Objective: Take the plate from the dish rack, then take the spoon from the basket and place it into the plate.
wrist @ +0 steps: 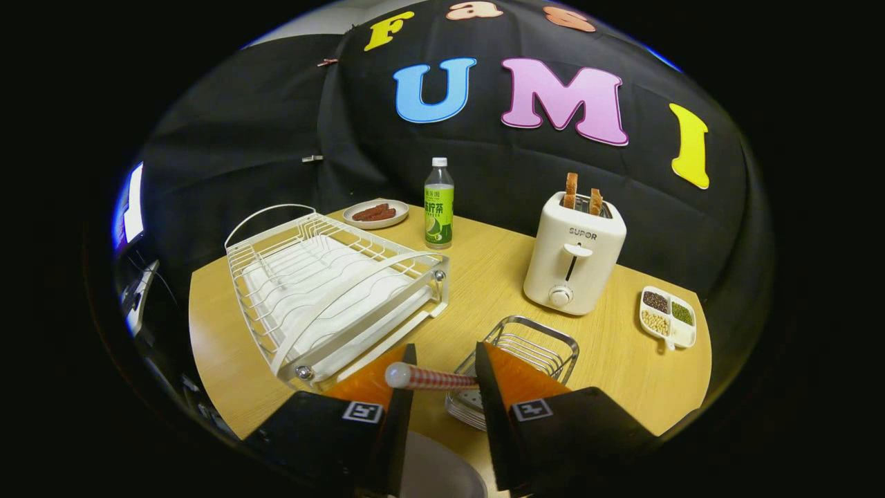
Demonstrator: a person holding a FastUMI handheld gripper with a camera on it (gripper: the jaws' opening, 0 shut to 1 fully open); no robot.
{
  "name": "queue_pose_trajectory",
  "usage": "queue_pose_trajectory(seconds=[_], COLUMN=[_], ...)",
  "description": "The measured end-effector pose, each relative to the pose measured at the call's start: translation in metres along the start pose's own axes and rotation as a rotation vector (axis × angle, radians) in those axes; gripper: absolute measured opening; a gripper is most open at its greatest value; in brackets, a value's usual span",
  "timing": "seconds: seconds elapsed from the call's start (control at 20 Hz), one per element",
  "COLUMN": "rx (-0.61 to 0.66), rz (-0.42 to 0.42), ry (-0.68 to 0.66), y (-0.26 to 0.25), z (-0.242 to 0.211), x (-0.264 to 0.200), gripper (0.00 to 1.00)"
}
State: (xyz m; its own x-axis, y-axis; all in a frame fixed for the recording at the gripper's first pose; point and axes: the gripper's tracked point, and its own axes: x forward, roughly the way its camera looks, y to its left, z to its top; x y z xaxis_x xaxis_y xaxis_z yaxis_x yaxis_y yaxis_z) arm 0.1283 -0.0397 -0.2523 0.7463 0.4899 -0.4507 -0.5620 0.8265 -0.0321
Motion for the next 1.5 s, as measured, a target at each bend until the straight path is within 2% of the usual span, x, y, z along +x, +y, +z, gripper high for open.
queue_pose_trajectory(seconds=[0.2, 0.25, 0.4, 0.45, 0.5, 0.75, 1.15, 1.35, 1.5], rx=[-0.029, -0.034, -0.048, -0.023, -0.004, 0.035, 0.087, 0.118, 0.125], rz=[-0.073, -0.091, -0.133, -0.108, -0.109, -0.125, -0.083, -0.097, -0.099], ry=[-0.042, -0.047, -0.056, -0.048, -0.038, -0.036, -0.137, -0.147, -0.134], y=[-0.019, -0.024, -0.041, -0.038, -0.04, -0.056, -0.047, -0.032, -0.011], z=[0.015, 0.016, 0.024, 0.025, 0.024, 0.038, 0.106, 0.111, 0.095], x=[-0.003, -0.005, -0.007, -0.007, -0.007, -0.021, -0.092, -0.123, -0.138], gripper=[0.39, 0.31, 0.22, 0.16, 0.14, 0.13, 0.13, 0.13, 0.12])
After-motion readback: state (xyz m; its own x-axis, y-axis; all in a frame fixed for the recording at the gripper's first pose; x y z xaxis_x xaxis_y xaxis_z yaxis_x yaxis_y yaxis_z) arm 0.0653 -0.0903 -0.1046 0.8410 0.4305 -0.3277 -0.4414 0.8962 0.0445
